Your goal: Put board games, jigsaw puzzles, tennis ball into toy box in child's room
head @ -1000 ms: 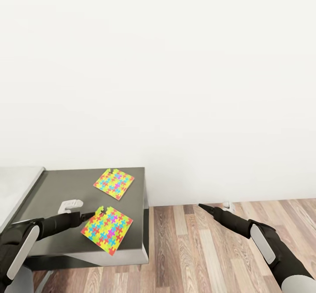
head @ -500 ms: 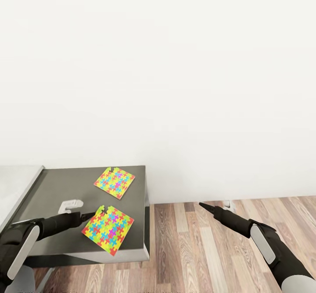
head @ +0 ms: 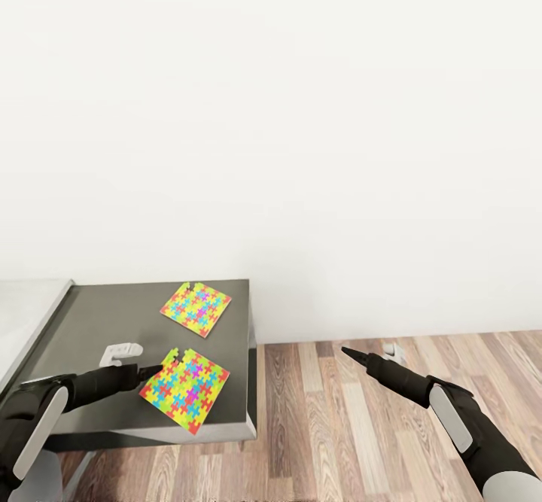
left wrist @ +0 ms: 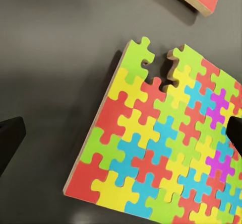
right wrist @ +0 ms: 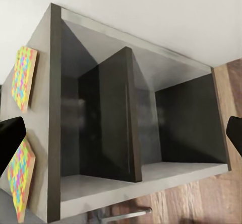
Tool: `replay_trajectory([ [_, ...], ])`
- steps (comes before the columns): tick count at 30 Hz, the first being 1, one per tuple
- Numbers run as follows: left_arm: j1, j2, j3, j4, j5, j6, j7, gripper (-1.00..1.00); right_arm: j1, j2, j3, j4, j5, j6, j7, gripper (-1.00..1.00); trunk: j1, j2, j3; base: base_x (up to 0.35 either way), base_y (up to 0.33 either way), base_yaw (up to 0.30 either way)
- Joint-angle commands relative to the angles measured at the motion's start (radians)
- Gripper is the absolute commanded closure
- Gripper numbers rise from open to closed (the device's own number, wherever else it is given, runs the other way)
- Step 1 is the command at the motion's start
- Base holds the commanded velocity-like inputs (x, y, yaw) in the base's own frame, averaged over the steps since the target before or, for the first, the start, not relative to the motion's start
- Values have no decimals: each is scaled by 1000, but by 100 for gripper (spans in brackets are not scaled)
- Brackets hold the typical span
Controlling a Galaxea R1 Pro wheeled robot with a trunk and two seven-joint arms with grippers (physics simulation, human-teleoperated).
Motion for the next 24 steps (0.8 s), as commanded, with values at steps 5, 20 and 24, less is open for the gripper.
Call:
replay_trajectory([
  [5,-1,0,1,0,2,6,-2,-100,-1,0,-1,1,-6,7,1,-100,0,-2,-10,0,0,0],
  [20,0,0,1,0,1,6,-2,-100,-1,0,-1,1,-6,7,1,-100,0,-2,-34,0,0,0],
  [24,-1,0,1,0,1,6,-2,-100,-1,0,-1,1,-6,7,1,-100,0,-2,-41,0,0,0],
])
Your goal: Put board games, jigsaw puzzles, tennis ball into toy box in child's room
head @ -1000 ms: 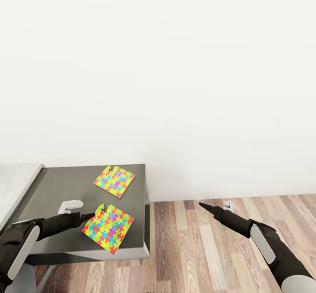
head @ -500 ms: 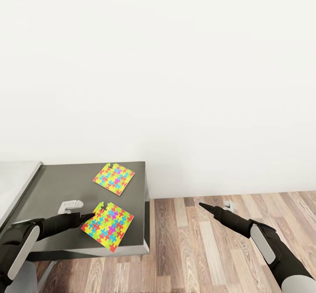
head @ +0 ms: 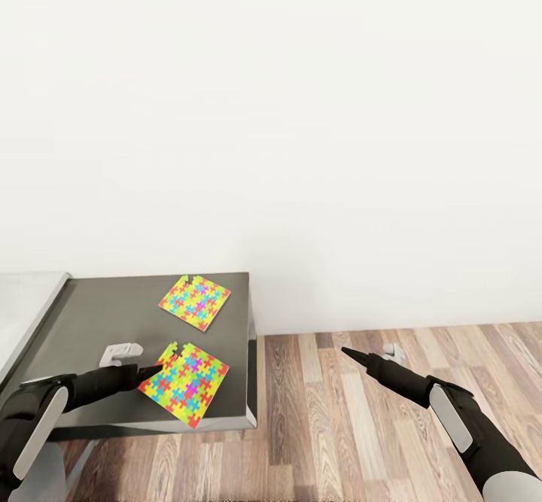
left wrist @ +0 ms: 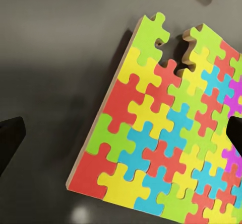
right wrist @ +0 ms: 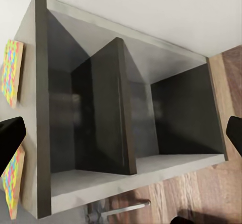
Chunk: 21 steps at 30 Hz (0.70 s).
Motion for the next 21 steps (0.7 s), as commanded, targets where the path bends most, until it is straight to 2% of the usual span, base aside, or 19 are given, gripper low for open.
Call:
replay_trajectory([
  [1,-1,0,1,-1,2,6,-2,-100,-1,0,-1,0,-6,7,1,-100,0,-2,-3,0,0,0],
  [12,-1,0,1,-1,2,7,-2,-100,0,0,-3,-1,-3,6,8,-100,0,-2,-15,10,0,0],
  [21,-1,0,1,-1,2,6,-3,-100,1,0,-4,-2,-3,6,10,-100,0,-2,-15,143,-93,0],
])
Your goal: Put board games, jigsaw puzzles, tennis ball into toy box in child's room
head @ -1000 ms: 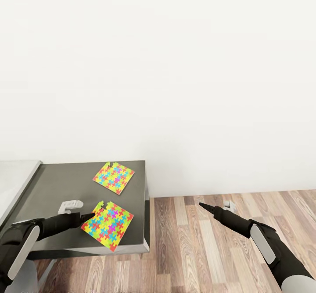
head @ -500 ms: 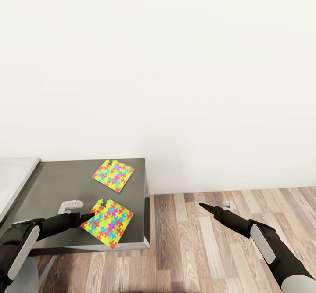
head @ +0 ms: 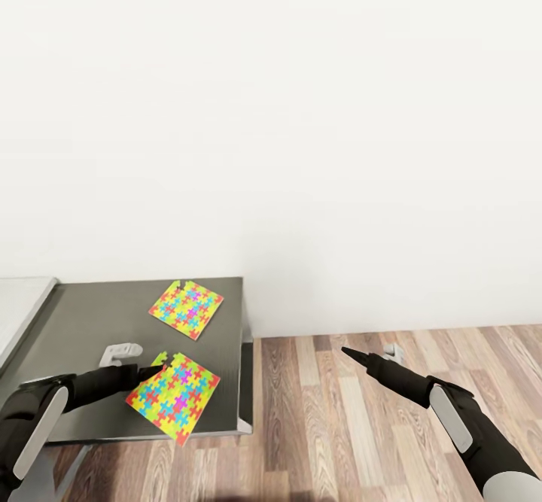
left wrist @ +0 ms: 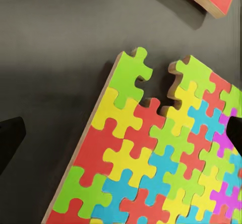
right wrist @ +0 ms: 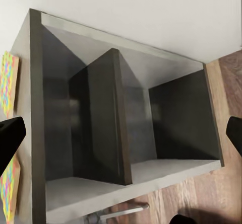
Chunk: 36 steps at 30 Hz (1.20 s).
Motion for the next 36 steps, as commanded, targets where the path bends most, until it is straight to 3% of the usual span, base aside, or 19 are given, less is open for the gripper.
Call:
replay_trajectory([
  [1,-1,0,1,-1,2,6,-3,-100,-1,0,0,0,-6,8,1,-100,1,-2,-1,69,-59,0],
  [24,-1,0,1,-1,2,7,-2,-100,-1,-1,-3,-1,-9,10,4,-100,1,-2,-2,8,-6,0],
  [36,-1,0,1,-1,2,7,-2,-100,-1,-1,0,-2,-7,12,4,-100,1,-2,-18,0,0,0],
])
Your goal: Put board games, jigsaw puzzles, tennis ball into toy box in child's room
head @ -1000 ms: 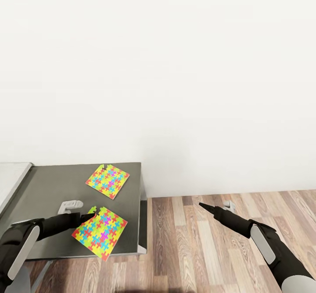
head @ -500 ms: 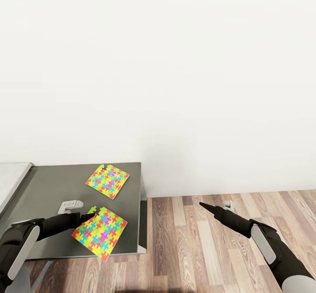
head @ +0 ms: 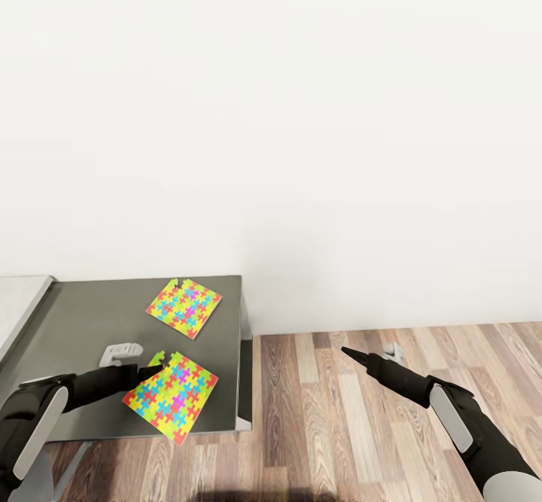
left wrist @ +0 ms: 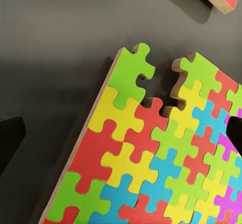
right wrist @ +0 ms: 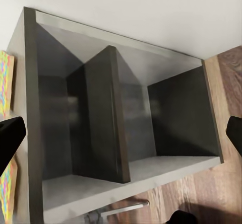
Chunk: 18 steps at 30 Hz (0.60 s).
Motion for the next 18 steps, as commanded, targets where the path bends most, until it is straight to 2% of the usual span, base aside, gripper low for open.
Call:
replay_trajectory([
  [1,-1,0,1,-1,2,6,-2,-100,0,0,-1,0,-6,7,1,-100,0,-2,-3,0,0,0],
  [18,-1,0,1,-1,2,6,-2,-100,-1,1,-1,0,-5,6,1,-100,0,-2,-27,0,0,0],
])
